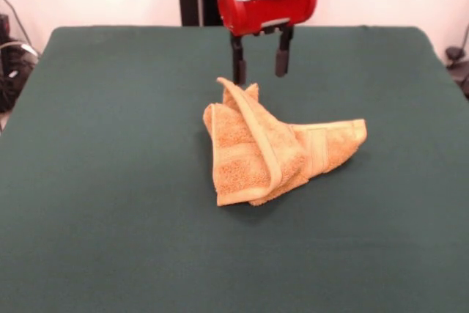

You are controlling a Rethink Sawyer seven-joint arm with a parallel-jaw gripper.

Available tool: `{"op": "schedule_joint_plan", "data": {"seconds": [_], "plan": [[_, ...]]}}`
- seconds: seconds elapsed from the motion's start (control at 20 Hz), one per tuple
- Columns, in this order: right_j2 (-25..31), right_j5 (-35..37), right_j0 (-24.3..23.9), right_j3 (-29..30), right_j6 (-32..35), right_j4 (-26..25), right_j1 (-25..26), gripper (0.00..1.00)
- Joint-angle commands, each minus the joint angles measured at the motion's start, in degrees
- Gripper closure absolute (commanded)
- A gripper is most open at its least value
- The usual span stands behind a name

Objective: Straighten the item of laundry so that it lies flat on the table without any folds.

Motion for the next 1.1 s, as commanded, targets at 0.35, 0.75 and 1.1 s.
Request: {"op": "schedule_joint_plan", "data": {"seconds": [0.35,0.75,1.1], "plan": [[5.49,4.12,-0.30,-0.09,-14.91,-3.29,1.64,0.00],[4.94,1.93,0.23,0.45,-13.34,-4.60,3.43,0.00],[4.80,1.06,0.49,0.50,-11.55,-5.42,5.13,0.00]]}}
